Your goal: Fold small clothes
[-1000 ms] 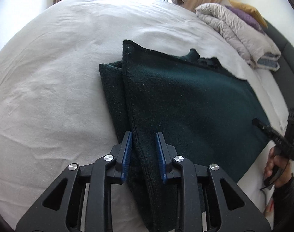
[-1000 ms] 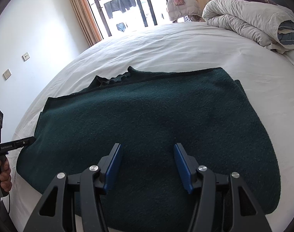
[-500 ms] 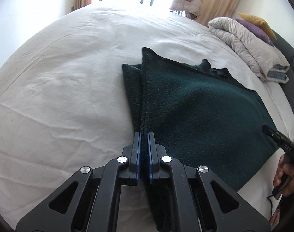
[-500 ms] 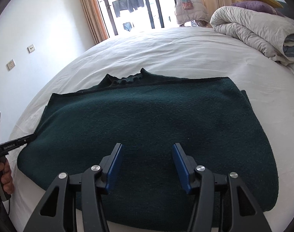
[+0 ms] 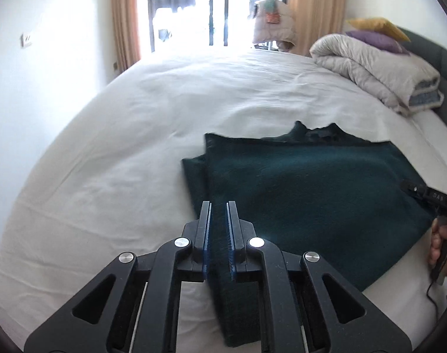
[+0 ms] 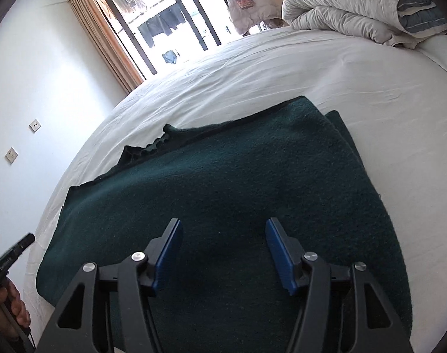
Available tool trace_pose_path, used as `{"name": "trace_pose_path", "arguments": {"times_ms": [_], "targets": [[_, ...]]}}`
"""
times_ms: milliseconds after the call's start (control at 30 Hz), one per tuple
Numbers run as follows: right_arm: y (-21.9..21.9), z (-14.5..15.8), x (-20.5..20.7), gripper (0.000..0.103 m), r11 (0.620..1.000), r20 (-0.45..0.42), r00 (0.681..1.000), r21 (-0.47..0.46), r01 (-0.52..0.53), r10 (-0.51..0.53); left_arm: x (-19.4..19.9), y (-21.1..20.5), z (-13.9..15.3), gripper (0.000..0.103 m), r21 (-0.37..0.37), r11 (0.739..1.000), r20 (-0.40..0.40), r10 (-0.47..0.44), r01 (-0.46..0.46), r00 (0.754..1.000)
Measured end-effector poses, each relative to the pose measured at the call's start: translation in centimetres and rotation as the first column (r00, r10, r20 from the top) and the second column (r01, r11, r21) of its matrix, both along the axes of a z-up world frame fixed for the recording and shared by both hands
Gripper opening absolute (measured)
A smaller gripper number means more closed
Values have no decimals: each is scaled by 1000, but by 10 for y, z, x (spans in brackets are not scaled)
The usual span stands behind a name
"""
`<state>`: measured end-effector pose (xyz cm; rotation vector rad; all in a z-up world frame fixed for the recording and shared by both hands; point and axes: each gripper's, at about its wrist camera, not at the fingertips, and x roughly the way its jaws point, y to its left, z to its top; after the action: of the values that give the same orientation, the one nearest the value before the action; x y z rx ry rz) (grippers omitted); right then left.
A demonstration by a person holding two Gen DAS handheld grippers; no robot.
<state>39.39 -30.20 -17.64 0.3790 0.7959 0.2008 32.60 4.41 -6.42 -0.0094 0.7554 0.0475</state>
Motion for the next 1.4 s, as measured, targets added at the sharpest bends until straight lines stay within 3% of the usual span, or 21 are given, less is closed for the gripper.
{"name": "trace_pose_path", "arguments": {"times_ms": [100, 167, 233, 333, 467, 533, 633, 733, 800, 833, 900, 1000, 1067, 1100, 1200, 1400], "targets": [[5, 10, -6, 67, 1000, 33, 999, 5, -17, 17, 5, -19, -3, 9, 9, 1000, 15, -19, 19, 1000], [4, 8, -6, 74, 1000, 34, 999, -5, -5, 5, 16, -40, -25, 9, 96, 992, -41, -77, 81, 996], [-1, -2, 0, 74, 1000, 1, 1000, -5, 8, -8, 24, -46, -53, 9, 100, 990, -126, -90, 103, 988], [-18, -2, -2, 63, 999, 19, 999, 34, 26, -26, 21, -38, -58, 9, 68, 993, -104, -90, 98, 990], [-45, 2, -13, 61, 984, 18, 985, 60, 169, -170, 19, -38, -59, 9, 71, 992, -106, -100, 108, 989], [-42, 12, -23, 64, 981, 33, 983, 78, 179, -182, 14, -36, -58, 9, 56, 994, -103, -91, 98, 990], [-12, 25, -38, 69, 993, 94, 993, 109, 54, -65, 16, -32, -59, 9, 51, 995, -99, -84, 90, 991], [13, 20, -44, 72, 980, 83, 994, 180, -88, 74, 19, -34, -61, 9, 55, 994, -98, -87, 93, 991], [27, 8, -43, 75, 980, 30, 990, 135, -143, 140, 21, -31, -64, 9, 39, 995, -97, -92, 96, 991], [26, 1, -41, 68, 987, 0, 992, 96, -127, 128, 23, -30, -65, 9, 26, 995, -101, -94, 97, 990], [7, -6, -43, 60, 985, 10, 996, 151, -84, 84, 23, -28, -66, 9, 18, 995, -102, -95, 97, 990], [-47, -11, -51, 49, 963, -17, 991, 236, 131, -131, 23, -31, -67, 9, 30, 995, -99, -93, 97, 991], [-71, -8, -62, 50, 943, -50, 963, 198, 269, -264, 22, -31, -67, 9, 39, 995, -98, -92, 96, 991], [-75, -2, -69, 51, 941, -39, 957, 175, 290, -288, 21, -31, -67, 9, 41, 995, -97, -91, 96, 991], [-66, 20, -88, 66, 951, 30, 953, 88, 296, -300, 20, -30, -67, 9, 36, 995, -93, -91, 95, 991], [-35, 42, -103, 67, 973, 85, 970, 46, 226, -229, 17, -24, -67, 9, 3, 995, -88, -97, 98, 991]]}}
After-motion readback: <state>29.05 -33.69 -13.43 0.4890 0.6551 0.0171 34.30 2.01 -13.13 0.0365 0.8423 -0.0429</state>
